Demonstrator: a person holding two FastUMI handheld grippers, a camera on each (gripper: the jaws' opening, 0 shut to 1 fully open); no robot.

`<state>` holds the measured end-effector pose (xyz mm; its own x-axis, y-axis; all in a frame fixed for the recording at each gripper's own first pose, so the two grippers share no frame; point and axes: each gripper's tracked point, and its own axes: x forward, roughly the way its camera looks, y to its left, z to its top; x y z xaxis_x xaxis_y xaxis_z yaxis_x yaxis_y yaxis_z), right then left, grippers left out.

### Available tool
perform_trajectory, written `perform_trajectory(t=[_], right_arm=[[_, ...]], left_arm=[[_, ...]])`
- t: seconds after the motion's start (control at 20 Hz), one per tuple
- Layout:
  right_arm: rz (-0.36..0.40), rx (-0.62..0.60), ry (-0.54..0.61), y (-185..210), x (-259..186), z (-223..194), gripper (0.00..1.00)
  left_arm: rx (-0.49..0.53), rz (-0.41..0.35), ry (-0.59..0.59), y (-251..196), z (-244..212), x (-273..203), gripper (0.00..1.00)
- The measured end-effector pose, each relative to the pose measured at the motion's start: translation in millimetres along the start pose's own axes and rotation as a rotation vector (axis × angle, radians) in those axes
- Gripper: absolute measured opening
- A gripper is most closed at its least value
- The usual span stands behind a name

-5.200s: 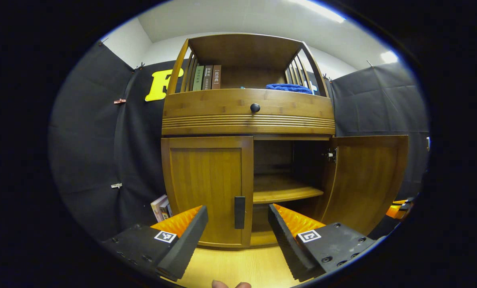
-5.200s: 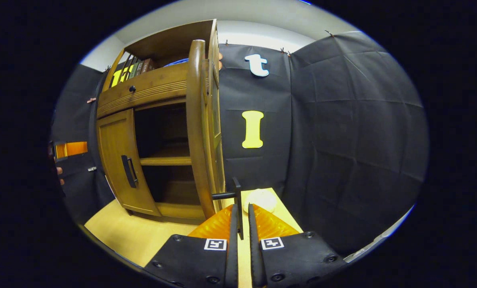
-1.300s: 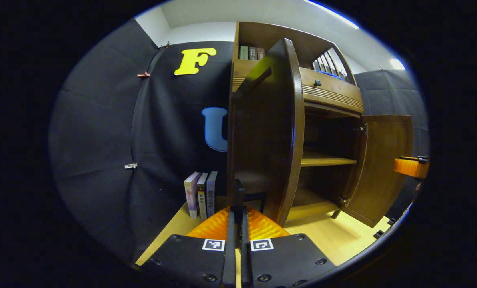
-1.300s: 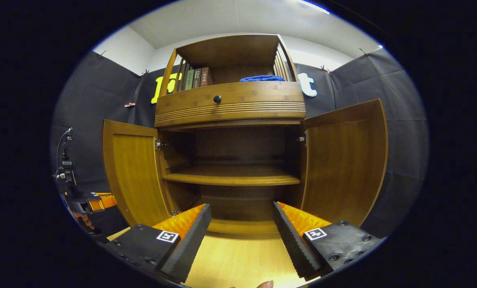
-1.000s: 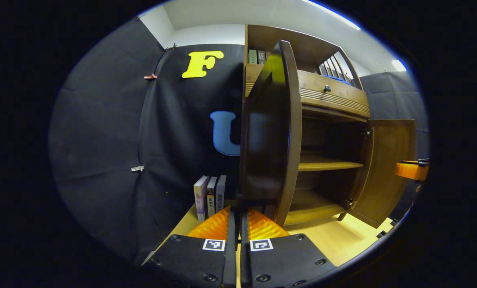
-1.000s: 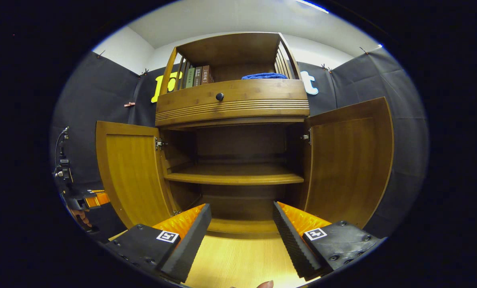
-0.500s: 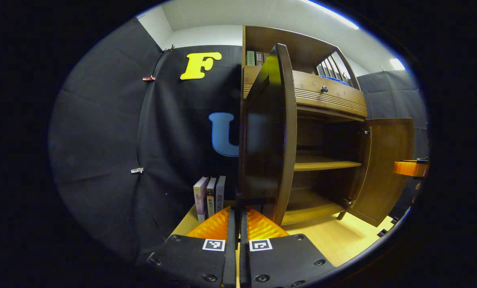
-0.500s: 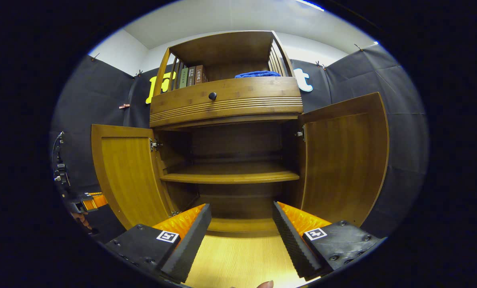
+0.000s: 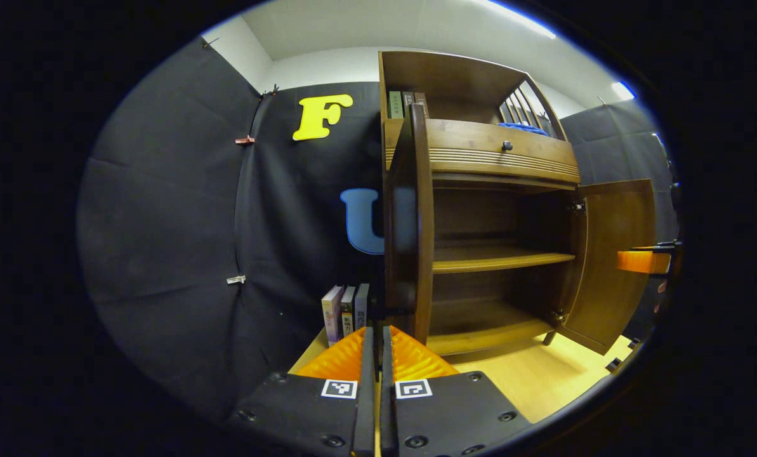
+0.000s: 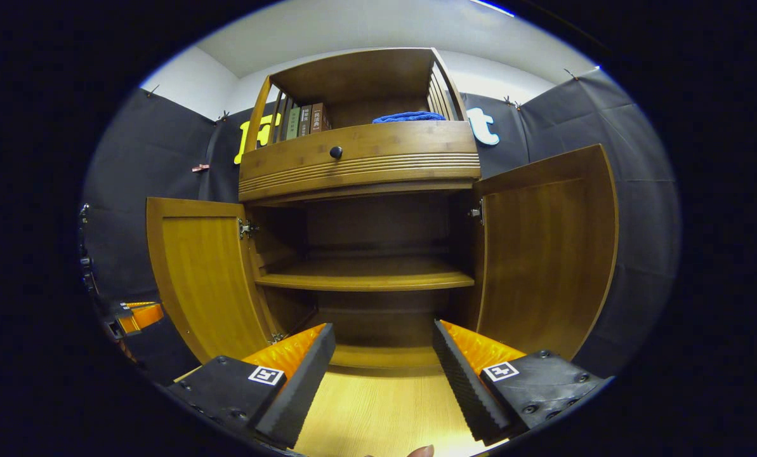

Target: Open the right door of the double-door shoe cabinet with the right hand, and open the left door with the left hand.

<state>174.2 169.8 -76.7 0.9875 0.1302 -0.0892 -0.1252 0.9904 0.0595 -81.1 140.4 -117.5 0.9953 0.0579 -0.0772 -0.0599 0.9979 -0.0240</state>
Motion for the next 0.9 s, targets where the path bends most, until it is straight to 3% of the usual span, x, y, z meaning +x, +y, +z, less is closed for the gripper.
perform_trajectory(t=[0.1,0.2,0.55,0.9], right_arm=[[0.006,0.001,-0.002,-2.3,1.7,1.3,0.98],[0.011,0.003,-0.003,-4.6,1.8,2.6,0.98],[0.004,-0.007,-0.019,-25.4,-1.7,10.3,0.98],[-0.014,0.006,-0.023,-45.9,-0.4,14.2,1.0]], left_arm=[[-0.003,-0.015,-0.001,-13.1,2.0,-11.8,0.1],[-0.006,-0.044,-0.002,-31.1,3.0,-18.6,0.19],[-0.038,-0.108,-0.022,-94.8,19.5,-17.9,0.94],[-0.019,-0.152,-0.023,-156.3,33.3,7.6,0.92]])
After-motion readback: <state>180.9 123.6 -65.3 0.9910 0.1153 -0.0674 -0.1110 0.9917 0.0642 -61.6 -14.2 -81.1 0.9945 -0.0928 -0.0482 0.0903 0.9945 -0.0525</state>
